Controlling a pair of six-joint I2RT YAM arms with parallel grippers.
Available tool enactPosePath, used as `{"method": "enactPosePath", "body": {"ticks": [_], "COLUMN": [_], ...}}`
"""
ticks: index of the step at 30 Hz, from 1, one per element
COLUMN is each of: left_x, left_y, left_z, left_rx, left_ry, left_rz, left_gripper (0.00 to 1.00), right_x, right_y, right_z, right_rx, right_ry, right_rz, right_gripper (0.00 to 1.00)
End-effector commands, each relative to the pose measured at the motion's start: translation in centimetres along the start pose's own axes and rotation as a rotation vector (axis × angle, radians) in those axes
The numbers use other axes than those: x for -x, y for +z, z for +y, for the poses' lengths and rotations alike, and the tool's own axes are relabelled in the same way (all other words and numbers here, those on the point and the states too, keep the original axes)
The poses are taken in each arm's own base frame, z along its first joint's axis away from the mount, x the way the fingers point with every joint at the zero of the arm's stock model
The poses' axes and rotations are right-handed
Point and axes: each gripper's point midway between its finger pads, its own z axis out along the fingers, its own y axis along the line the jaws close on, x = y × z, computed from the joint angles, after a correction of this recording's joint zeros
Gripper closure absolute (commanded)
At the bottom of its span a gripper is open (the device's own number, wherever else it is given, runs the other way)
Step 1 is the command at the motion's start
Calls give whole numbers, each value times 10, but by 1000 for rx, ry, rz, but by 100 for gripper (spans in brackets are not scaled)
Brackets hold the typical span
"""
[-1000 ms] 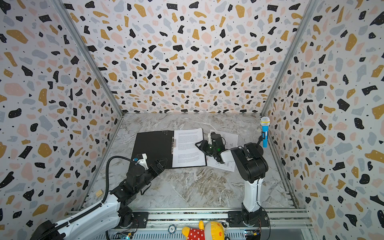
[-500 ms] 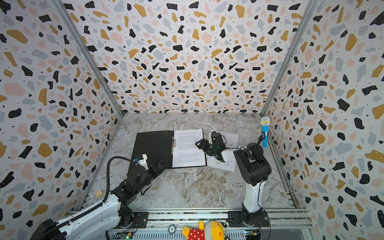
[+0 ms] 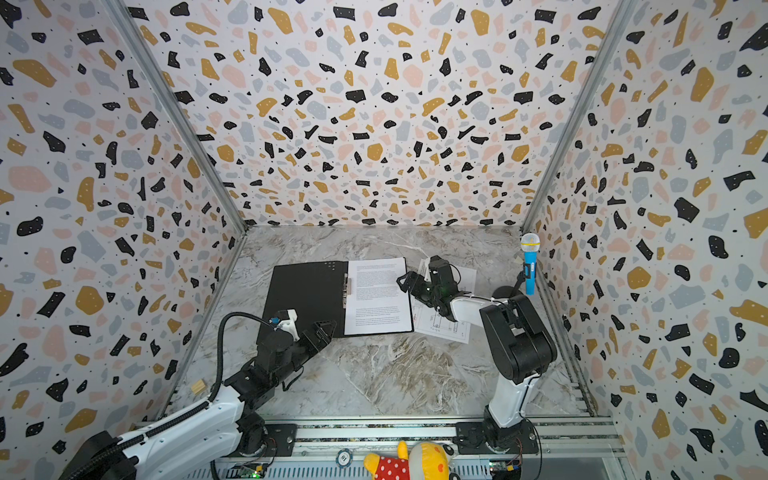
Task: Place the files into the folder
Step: 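Release the sheet and draw the right gripper back toward the microphone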
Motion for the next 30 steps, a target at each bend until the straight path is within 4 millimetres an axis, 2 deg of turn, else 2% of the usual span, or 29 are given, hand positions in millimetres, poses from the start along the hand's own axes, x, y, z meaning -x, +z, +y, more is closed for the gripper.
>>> {"method": "enactPosePath", "body": {"ticks": [1, 6, 16, 30], "left_x": [11, 12, 13, 15], "left_y": [0, 2, 2, 3], "left_z": [-21, -27, -34, -45], "left_rx": [-62, -71, -85, -108], "left_ry": [16, 31, 33, 40], "left_rz": [-26, -13, -11, -10], "left_gripper": [1, 1, 0, 0], "right_x": [18, 27, 33, 22], "right_y": [-17, -27, -48, -65], "right_z": [-1, -15, -59, -94], "right_rx": [-35, -99, -176, -205], "right_ry": [-45, -90, -66, -29], "right_rz": [-56, -75, -72, -34], "right_gripper": [13, 11, 10, 10]}}
